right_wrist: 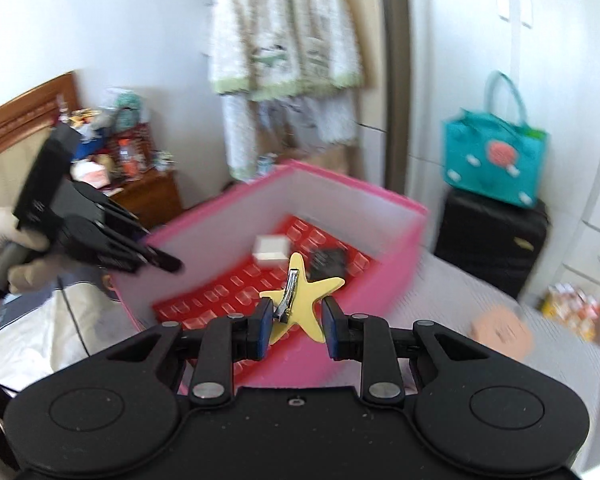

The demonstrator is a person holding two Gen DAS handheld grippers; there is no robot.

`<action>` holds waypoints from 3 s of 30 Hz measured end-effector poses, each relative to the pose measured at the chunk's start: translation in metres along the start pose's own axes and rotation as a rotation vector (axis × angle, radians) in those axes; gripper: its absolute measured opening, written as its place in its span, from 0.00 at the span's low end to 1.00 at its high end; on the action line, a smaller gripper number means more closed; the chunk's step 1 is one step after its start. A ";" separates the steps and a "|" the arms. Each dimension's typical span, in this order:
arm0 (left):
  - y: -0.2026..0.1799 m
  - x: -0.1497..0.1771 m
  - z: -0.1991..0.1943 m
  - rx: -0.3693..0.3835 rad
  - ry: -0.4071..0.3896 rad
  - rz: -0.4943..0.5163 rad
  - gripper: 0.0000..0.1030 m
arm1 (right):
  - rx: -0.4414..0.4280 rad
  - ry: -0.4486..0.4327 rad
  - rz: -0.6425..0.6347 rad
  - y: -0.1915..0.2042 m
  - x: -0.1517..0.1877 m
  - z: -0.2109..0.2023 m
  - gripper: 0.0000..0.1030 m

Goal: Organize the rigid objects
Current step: 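Carry the yellow star keychain into the pink box and release it, then move the right gripper back to the white pocket router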

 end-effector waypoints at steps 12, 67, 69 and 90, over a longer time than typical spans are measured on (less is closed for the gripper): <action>-0.002 -0.001 0.001 0.011 0.008 0.049 0.14 | -0.147 0.372 -0.005 0.040 -0.003 0.153 0.30; -0.008 -0.001 -0.002 -0.032 0.025 0.076 0.14 | 0.299 0.115 0.033 -0.061 0.121 -0.034 0.75; -0.008 -0.001 -0.003 -0.032 0.024 0.074 0.14 | 0.280 0.128 0.022 -0.069 0.124 -0.028 0.75; -0.008 -0.001 -0.002 -0.032 0.025 0.074 0.14 | 0.093 0.255 -0.266 -0.098 0.128 0.025 0.89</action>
Point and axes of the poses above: each gripper's, at about its wrist camera, not at the fingertips, and z roughly the way its jaws point, y to its left, x to its underside, the point moved 8 cm from there along z, roughly the way its jaws point, and after that the axes turned 7 degrees about -y, right-handed, at the moved point
